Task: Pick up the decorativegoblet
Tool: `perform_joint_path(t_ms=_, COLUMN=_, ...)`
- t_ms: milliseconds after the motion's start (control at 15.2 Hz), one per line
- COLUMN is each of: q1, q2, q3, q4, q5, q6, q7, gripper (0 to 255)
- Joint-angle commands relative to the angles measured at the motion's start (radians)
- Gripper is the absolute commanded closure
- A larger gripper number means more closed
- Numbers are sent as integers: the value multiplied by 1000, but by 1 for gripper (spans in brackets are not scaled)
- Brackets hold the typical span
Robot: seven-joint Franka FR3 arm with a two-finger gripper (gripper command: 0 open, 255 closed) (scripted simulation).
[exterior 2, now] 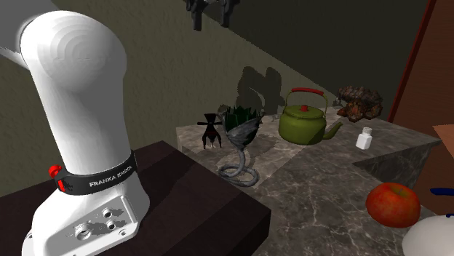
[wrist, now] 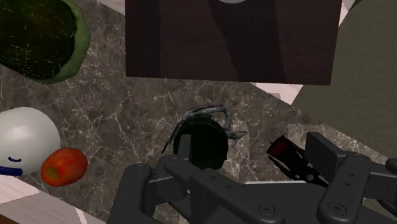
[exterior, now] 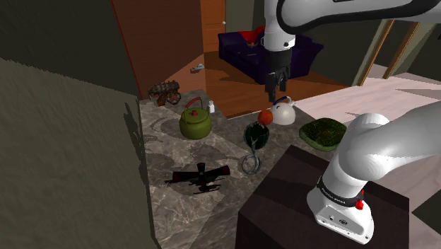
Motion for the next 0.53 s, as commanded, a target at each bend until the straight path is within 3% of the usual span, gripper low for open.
perform_joint_path(t_ms=0, q1=0, q2=0, q3=0, q4=0, q5=0, q6=0, q7=0, gripper=0)
perform_joint_path(t_ms=462, q1=30, q2=-40, q3=1, q4=-274, q5=-18, q6=356, q7=-42, gripper=0)
